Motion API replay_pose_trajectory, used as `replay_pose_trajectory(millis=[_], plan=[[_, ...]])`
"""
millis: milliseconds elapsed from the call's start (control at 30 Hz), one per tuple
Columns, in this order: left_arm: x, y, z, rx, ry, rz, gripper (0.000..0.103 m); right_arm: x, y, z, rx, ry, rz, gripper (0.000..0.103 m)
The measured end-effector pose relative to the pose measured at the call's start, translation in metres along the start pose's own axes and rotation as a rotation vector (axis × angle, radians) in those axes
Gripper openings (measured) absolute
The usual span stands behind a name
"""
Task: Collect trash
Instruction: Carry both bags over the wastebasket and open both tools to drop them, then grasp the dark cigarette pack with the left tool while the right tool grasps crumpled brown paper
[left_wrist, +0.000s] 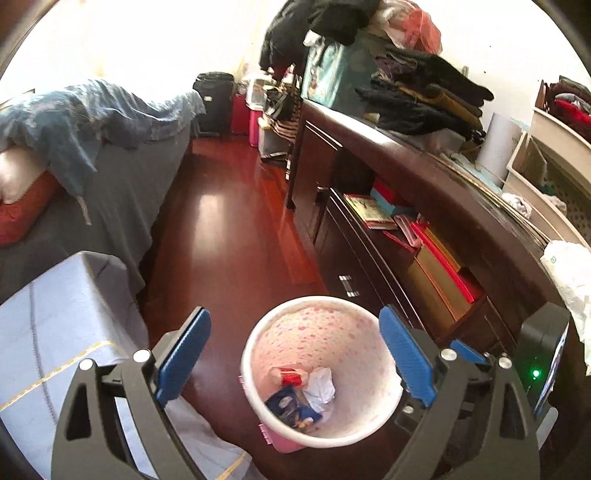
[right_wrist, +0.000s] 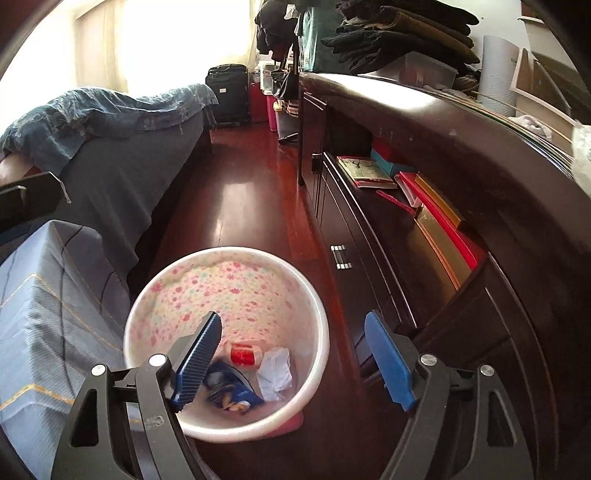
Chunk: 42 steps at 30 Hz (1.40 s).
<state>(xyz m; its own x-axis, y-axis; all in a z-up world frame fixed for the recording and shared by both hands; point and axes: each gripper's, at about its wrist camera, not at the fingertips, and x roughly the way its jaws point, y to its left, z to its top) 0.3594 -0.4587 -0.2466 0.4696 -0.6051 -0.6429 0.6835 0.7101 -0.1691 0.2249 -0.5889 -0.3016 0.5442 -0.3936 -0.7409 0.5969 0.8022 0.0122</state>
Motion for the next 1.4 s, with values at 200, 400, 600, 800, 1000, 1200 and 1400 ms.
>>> replay_pose_trajectory(millis=[200, 400, 600, 800, 1000, 1200, 1400], plan=[[-0.048, 0.015, -0.01, -0.013, -0.04, 0.109, 0.096, -0.038, 0.014, -0.009, 0.005, 0.002, 0.071, 0.087], [-0.106, 0.043, -0.029, -0.083, -0.07, 0.197, 0.097, -0.08, 0.047, -0.019, -0.033, -0.009, 0.184, 0.093], [-0.172, 0.091, -0.062, -0.171, -0.098, 0.36, 0.099, -0.119, 0.092, -0.033, -0.123, -0.016, 0.318, 0.096], [-0.201, 0.162, -0.099, -0.365, -0.044, 0.553, 0.099, -0.141, 0.139, -0.051, -0.225, -0.011, 0.413, 0.096], [-0.184, 0.224, -0.126, -0.538, 0.068, 0.675, 0.099, -0.153, 0.172, -0.063, -0.287, -0.001, 0.445, 0.096], [-0.155, 0.247, -0.138, -0.585, 0.143, 0.679, 0.097, -0.153, 0.193, -0.068, -0.334, -0.004, 0.444, 0.096], [-0.149, 0.252, -0.142, -0.574, 0.141, 0.641, 0.057, -0.139, 0.222, -0.077, -0.391, 0.036, 0.454, 0.096]])
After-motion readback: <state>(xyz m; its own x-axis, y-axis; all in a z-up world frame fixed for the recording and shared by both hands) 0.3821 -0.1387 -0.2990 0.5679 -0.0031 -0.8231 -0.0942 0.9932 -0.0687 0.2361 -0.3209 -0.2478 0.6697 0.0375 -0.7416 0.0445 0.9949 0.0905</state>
